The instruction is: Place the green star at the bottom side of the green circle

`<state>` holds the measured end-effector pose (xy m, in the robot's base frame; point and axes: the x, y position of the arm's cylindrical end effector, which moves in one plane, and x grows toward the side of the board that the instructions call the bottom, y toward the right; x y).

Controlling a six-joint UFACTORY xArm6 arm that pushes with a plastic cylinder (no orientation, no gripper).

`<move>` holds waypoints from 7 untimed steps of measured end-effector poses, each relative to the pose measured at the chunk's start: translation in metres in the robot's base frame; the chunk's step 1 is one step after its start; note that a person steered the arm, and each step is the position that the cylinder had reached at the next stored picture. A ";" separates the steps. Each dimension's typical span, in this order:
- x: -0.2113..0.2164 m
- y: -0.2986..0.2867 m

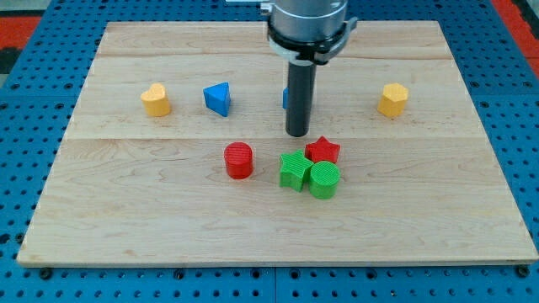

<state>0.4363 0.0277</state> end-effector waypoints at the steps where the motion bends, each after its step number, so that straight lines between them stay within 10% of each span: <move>1: 0.032 0.000; 7: 0.161 -0.068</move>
<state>0.5977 -0.0406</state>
